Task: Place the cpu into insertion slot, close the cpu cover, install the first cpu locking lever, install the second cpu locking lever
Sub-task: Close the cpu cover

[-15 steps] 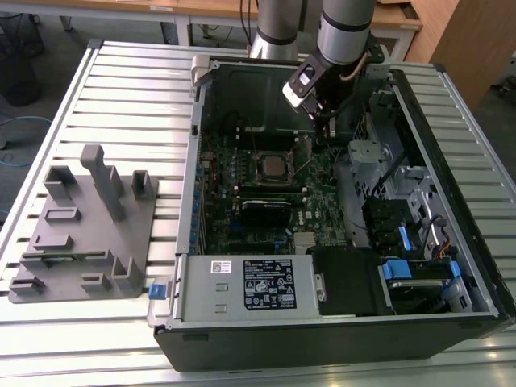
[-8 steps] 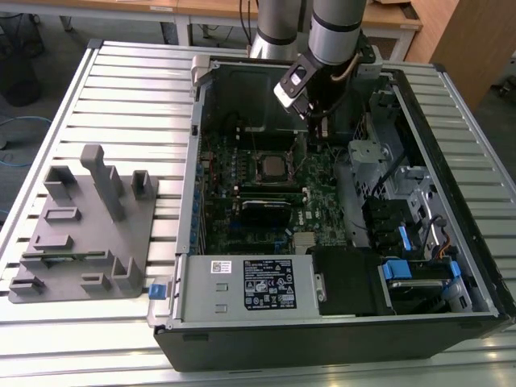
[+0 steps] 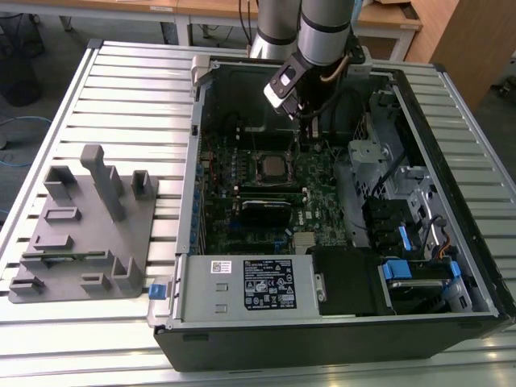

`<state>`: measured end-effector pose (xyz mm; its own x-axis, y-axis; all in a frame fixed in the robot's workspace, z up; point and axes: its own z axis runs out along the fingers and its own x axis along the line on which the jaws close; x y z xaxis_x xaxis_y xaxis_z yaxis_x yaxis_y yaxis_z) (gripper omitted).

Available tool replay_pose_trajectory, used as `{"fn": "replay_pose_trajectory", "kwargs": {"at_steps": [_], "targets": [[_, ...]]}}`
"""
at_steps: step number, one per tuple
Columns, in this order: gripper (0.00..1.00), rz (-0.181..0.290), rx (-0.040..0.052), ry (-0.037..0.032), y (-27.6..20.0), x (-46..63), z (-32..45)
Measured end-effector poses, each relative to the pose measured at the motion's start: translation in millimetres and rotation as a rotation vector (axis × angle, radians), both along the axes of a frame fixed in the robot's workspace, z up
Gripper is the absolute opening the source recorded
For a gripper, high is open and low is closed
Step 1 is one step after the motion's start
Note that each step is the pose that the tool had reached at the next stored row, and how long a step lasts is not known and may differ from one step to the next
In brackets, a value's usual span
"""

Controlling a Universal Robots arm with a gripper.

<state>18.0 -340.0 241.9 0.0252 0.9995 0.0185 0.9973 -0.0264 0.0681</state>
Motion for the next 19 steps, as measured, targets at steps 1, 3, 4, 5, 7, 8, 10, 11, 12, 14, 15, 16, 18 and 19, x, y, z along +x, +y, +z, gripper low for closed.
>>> {"fn": "replay_pose_trajectory", "kwargs": {"at_steps": [1, 3, 4, 5, 7, 8, 10, 11, 12, 14, 15, 16, 18, 19], "targets": [[0.1, 0.0, -0.0001, 0.0, 0.1, -2.0, -0.3], [0.1, 0.0, 0.0, -0.0001, 0.6, -6.3, -1.2], [0.1, 0.0, 0.0, -0.0002, 0.8, -8.6, -1.6], [0.1, 0.0, 0.0, -0.0003, 0.9, -10.8, -2.0], [0.1, 0.0, 0.0001, -0.0004, 1.2, -14.7, -2.9], [0.1, 0.0, -0.0001, -0.0003, 1.2, -16.2, -3.2], [0.1, 0.0, -0.0003, -0.0003, 1.3, -18.2, -3.7], [0.1, 0.0, -0.0003, -0.0002, 1.3, -18.3, -3.7], [0.1, 0.0, -0.0003, -0.0002, 1.3, -18.3, -3.7], [0.1, 0.0, -0.0001, -0.0003, 1.3, -18.3, -3.8], [0.1, 0.0, 0.0, -0.0003, 1.3, -18.3, -3.8], [0.1, 0.0, 0.0, -0.0003, 1.3, -18.3, -3.8], [0.1, 0.0, -0.0001, -0.0003, 1.3, -18.3, -3.8], [0.1, 0.0, -0.0001, -0.0002, 1.3, -18.3, -3.8]]}}
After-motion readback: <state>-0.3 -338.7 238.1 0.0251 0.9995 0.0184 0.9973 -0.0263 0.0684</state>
